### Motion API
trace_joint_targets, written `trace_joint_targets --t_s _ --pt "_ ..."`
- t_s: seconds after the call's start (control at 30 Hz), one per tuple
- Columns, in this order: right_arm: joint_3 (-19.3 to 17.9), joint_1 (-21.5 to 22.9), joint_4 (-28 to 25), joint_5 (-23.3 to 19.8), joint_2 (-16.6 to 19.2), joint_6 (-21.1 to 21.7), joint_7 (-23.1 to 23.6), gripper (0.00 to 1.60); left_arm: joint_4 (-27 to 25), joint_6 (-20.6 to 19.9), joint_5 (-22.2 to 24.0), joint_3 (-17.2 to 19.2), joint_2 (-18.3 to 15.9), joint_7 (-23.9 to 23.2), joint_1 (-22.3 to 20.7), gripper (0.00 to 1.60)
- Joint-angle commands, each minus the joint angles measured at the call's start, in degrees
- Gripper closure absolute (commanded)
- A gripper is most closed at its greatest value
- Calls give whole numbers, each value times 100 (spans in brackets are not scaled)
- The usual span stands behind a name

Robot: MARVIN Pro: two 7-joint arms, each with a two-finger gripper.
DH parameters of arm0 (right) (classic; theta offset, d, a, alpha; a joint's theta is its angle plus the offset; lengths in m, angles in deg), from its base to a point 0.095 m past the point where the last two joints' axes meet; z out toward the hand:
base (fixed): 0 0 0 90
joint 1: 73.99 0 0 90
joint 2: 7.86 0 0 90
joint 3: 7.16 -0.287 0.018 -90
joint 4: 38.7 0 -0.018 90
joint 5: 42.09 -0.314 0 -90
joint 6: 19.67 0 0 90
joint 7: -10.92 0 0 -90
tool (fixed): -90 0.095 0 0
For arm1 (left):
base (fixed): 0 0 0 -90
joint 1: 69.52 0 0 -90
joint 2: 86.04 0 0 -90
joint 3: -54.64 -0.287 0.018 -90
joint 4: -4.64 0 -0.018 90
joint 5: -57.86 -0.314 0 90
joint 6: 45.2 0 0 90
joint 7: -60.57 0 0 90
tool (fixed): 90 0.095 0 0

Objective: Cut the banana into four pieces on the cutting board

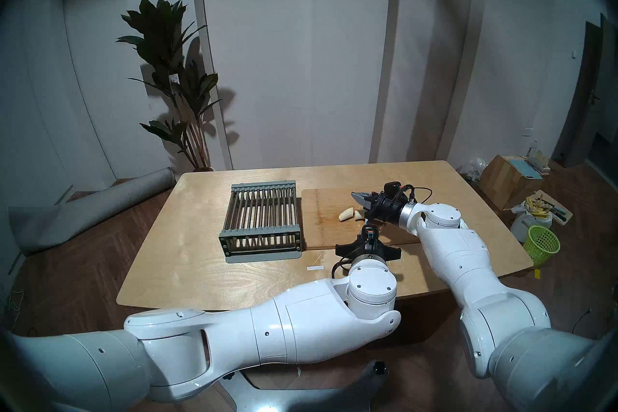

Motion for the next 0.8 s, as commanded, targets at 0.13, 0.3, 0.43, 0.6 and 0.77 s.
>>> trace_joint_targets --t_s 0.13,0.3,0.43,0.6,0.77 --pt "-36 345 187 -38 -53 -311 140 160 -548 -190 210 61 -179 37 88 160" --pt "-64 361 378 -46 -48 -426 185 160 -640 -250 328 44 -214 6 99 160" --pt "-91 340 427 -56 -33 -462 220 160 -655 -274 410 29 -164 -40 101 160" --pt "-147 365 407 -85 -27 -474 236 160 -660 -295 447 -2 -88 -70 77 160" --pt "-176 394 371 -91 -43 -463 260 160 -641 -305 479 -13 -68 -92 64 160"
